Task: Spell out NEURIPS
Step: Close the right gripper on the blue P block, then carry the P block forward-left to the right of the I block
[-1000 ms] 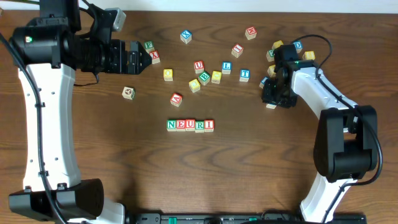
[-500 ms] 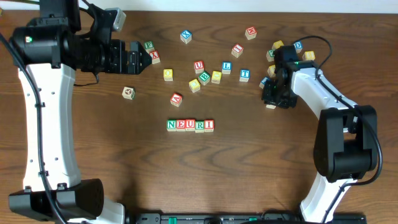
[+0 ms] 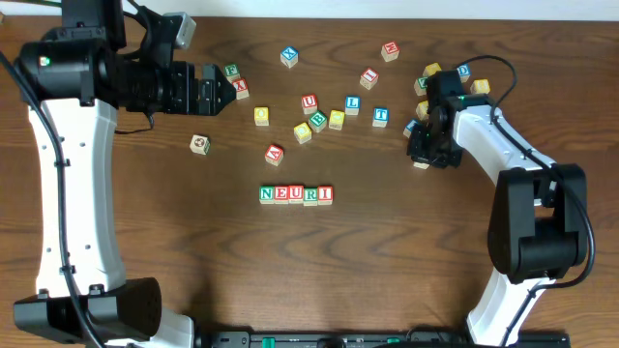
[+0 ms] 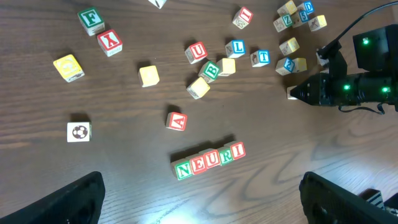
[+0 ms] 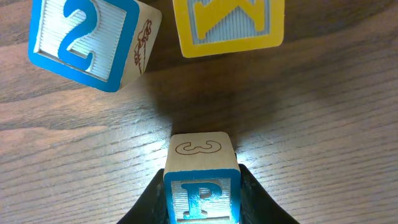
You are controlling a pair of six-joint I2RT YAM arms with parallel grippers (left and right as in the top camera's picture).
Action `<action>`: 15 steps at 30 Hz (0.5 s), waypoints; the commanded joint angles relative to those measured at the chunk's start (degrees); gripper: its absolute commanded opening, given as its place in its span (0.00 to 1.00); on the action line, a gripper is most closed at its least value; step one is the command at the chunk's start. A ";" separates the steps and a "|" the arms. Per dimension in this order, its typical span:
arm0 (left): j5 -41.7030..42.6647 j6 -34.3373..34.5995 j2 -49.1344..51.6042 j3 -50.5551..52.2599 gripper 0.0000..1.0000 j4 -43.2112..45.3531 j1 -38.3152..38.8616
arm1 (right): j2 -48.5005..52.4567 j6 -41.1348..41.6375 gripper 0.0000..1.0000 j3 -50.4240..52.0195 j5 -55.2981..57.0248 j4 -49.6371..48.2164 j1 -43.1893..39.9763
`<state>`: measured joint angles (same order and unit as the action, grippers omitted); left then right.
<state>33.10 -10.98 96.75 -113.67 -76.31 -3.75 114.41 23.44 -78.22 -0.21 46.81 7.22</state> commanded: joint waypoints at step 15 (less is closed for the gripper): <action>0.52 -0.81 -0.48 -0.90 0.98 -0.15 -0.20 | -3.56 -0.35 0.22 -1.84 0.70 1.46 0.37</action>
<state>33.10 -10.98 96.75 -113.67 -76.31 -3.75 114.26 23.42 -78.43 -0.21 48.18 7.22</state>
